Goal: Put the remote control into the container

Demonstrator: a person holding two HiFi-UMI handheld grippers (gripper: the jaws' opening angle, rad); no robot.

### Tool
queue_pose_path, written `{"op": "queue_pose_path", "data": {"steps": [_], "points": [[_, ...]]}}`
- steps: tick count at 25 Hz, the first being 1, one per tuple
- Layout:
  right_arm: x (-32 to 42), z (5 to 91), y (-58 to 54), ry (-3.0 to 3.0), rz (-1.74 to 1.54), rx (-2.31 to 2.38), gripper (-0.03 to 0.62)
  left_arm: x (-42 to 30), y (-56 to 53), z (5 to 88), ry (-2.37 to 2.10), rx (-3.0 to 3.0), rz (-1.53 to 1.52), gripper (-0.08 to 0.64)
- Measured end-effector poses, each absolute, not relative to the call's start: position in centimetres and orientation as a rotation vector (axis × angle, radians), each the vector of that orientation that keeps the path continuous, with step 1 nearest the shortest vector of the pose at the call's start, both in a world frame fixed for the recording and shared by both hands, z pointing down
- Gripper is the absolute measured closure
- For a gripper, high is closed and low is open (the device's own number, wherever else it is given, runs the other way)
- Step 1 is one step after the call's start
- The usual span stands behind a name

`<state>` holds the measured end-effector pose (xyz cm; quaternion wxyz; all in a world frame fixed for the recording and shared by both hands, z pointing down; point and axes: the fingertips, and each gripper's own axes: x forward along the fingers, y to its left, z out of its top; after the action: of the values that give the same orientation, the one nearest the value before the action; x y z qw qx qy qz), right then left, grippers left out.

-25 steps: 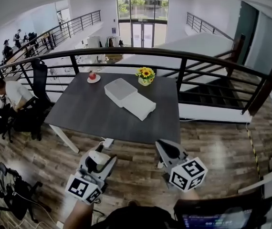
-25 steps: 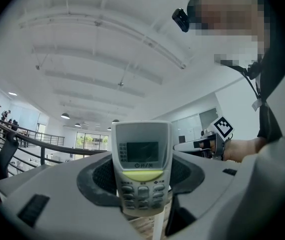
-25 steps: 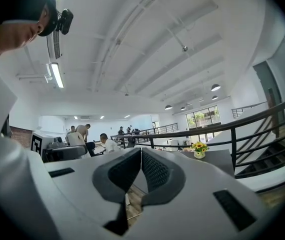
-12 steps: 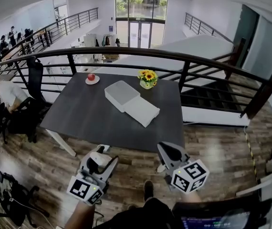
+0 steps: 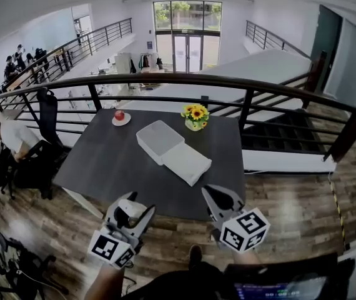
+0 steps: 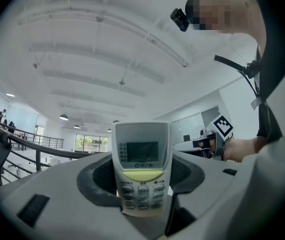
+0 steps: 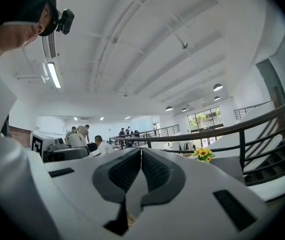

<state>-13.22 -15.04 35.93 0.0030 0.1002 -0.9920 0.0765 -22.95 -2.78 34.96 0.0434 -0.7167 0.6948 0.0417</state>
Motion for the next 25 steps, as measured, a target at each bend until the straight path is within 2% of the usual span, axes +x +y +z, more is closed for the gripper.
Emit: {"op": "queue_pose_path", "data": {"steps": [16,25], "points": [[-17.4,35.1,-33.4,-3.14,0.281,0.25,0.591,-26.4,-21.4,34.7,2.153,-2.207,-0.008,0.307],[-19.0,36.1,-38.4,-3.128,0.326,0.26,0.591,-28.3,-27.0,35.6,2.137,-2.247,-0.044,0.307]]}}
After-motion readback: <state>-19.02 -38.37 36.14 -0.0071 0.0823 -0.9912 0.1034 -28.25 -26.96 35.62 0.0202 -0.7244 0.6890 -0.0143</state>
